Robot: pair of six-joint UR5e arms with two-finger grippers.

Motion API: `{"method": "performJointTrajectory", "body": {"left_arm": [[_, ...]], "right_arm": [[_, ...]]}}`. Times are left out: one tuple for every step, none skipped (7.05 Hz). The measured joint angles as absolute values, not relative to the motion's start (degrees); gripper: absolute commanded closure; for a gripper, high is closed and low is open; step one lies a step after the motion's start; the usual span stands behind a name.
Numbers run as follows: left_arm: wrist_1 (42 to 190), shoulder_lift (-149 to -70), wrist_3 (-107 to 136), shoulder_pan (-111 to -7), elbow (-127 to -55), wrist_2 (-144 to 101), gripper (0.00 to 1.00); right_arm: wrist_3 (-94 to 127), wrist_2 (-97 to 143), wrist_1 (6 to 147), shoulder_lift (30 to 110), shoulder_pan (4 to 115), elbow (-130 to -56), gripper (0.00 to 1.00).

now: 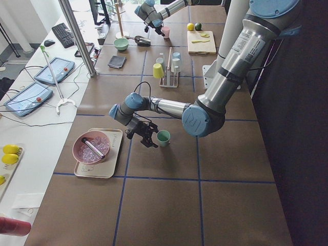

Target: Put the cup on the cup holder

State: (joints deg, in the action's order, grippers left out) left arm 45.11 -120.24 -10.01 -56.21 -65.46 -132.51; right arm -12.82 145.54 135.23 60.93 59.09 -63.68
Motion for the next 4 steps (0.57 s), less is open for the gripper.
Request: {"method": "performJointTrajectory", "body": {"left_arm": [[43.6, -120.2, -10.0, -56.0, -65.4, -132.5, 0.00], [42.4, -120.1, -10.1, -55.7, -65.4, -132.5, 0.00], [41.7, -120.0, -10.1, -55.3, -65.4, -132.5, 0.00], [41.4, -119.9, -10.1, -55.1, -65.4, -132.5, 0.00]], "right_arm": [[-12.9, 145.5, 135.2, 61.3, 58.7, -63.7, 0.02], [-12.9, 145.5, 135.2, 61.5, 58.4, -63.7, 0.11], [-12.9, 145.5, 135.2, 61.6, 58.1, -63.7, 0.44], [-12.9, 145.5, 135.2, 61.6, 58.0, -63.7, 0.83]]}}
